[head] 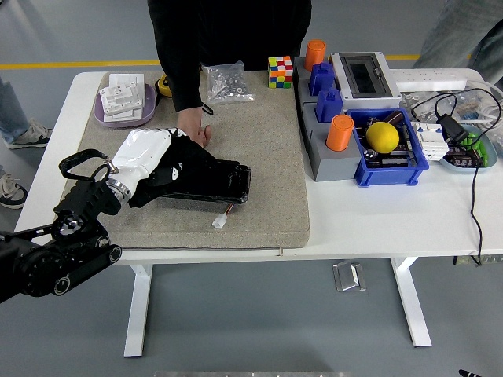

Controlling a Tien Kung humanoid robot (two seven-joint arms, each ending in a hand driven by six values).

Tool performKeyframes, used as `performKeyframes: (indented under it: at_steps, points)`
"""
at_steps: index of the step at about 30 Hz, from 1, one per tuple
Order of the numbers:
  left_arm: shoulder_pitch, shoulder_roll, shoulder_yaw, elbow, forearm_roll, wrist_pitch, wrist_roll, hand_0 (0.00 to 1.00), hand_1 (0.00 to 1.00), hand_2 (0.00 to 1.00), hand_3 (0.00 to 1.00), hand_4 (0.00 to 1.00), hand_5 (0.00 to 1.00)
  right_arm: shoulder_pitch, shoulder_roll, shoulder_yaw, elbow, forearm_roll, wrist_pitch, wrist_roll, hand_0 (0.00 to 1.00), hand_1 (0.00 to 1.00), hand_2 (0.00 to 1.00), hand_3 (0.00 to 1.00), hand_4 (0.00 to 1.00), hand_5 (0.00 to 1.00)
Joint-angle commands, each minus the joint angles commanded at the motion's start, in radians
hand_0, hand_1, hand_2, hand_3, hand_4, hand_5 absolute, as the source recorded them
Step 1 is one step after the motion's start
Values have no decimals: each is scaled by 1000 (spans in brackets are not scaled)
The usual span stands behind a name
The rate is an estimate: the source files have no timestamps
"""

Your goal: Pick the rag up,wipe the panel,place it on the desk

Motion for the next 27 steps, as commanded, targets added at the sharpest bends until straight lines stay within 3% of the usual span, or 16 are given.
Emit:
performKeyframes:
  at_steps: [27]
  points:
    - [58, 67, -92, 31, 24, 1, -5, 215, 139, 657, 683, 466, 2, -3, 7, 20, 0, -1, -2, -1, 783, 695, 725, 664, 998, 565]
